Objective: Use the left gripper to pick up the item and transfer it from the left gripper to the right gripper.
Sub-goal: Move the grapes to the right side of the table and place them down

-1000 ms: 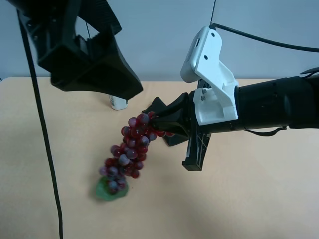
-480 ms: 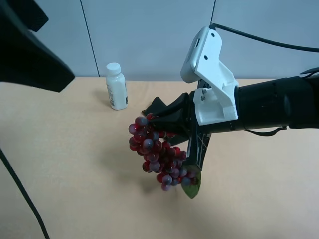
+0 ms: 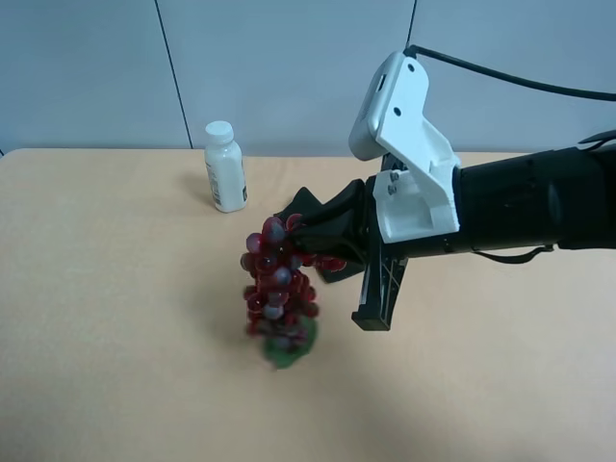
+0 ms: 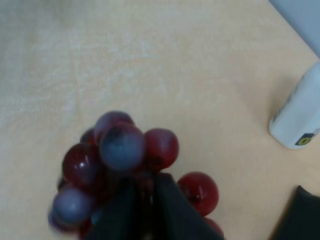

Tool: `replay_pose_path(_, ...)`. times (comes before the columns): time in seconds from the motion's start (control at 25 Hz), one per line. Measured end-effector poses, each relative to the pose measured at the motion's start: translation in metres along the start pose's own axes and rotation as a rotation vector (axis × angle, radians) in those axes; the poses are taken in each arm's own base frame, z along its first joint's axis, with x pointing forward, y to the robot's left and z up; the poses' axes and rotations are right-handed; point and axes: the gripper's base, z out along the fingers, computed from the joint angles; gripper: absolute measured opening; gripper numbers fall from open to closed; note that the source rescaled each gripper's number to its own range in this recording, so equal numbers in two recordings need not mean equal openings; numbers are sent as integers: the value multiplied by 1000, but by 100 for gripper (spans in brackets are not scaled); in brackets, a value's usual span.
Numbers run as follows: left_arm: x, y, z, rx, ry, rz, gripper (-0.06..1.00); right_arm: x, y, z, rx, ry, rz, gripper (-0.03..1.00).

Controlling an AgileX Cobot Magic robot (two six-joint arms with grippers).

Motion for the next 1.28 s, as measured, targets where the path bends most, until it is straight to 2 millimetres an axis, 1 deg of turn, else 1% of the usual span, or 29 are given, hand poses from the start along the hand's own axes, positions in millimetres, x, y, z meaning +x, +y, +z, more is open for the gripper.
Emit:
replay_pose_path(0.08,23,-6,4,30,-2,-11,99,0,0,0,0,0,0,0)
replay_pose_path(0.24,57,-13,8,46,-101,-25,100,0,0,0,0,0,0,0)
replay_pose_path(0.36,78,-16,8,40,-174,-28,100,0,0,0,0,0,0,0)
replay_pose_path(0.52,100,-18,4,36,-266,-51,100,0,0,0,0,0,0,0)
replay_pose_path(0.72,117,-20,-9,25,-397,-70,100,0,0,0,2,1,0,0)
replay_pose_path(0.92,128,-21,-15,20,-475,-80,100,0,0,0,2,2,0,0)
replay_pose_path(1.0,129,-21,-16,20,-489,-81,100,0,0,0,2,2,0,0)
replay_pose_path(1.12,126,-22,-11,30,-524,-97,100,0,0,0,2,2,0,0)
replay_pose_path(1.28,125,-22,-8,35,-525,-105,100,0,0,0,2,2,0,0)
